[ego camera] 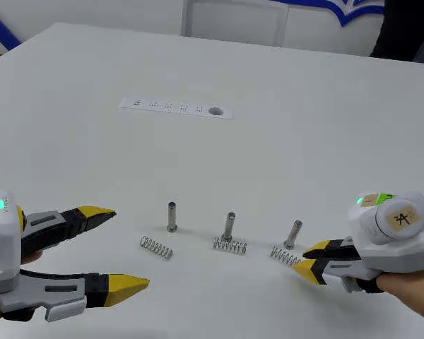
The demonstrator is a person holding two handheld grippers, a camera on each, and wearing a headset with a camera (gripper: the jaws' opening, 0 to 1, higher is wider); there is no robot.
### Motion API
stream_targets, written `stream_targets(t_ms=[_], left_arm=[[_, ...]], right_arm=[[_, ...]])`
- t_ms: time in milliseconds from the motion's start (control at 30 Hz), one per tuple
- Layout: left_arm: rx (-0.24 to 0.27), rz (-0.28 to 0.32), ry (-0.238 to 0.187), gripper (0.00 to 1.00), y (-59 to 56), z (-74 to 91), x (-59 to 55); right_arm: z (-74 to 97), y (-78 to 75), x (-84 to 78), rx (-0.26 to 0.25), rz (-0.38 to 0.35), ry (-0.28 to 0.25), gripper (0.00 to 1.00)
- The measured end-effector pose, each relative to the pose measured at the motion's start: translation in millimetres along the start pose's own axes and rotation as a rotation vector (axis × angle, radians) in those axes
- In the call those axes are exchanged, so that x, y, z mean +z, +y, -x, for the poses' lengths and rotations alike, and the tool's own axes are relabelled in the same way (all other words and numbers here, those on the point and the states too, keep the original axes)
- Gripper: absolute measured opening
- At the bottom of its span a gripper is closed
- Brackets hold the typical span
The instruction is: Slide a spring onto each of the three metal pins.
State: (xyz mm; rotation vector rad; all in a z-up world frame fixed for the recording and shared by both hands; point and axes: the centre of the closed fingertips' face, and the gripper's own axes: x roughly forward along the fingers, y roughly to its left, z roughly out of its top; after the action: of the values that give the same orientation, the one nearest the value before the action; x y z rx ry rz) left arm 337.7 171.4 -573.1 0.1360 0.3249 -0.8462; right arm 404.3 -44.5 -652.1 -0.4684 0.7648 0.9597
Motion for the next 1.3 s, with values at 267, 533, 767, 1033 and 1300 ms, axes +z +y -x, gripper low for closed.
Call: stream_targets(t_ms=[267, 533, 767, 1033, 1300], left_arm=[[-0.005, 0.001, 0.004, 0.7, -1.7, -1.4, 0.5], [-0.014, -0.001, 0.004, 0.69, -4.9, -2.2, 0.8], [-0.033, -0.007, 0.002, 0.67, -10.0, -4.1, 3.1], [-0.097, -0.038, 0.01, 0.63, -25.6, -9.5, 9.4], [-0.207, -0.085, 0.047, 0.57, -48.1, -22.2, 9.9]], right_arm=[[-6.8, -0.2, -4.7, 0.026, 0.029, 0.032, 0.15], [-9.1, -0.5, -4.2, 0.04, 0.041, 0.041, 0.12], [-9.3, -1.2, -4.2, 0.045, 0.006, 0.048, 0.11], [-0.5, 5.9, -4.8, 0.05, 0.007, 0.053, 0.11], [11.9, 19.1, -1.5, 0.077, 0.026, 0.052, 0.11]])
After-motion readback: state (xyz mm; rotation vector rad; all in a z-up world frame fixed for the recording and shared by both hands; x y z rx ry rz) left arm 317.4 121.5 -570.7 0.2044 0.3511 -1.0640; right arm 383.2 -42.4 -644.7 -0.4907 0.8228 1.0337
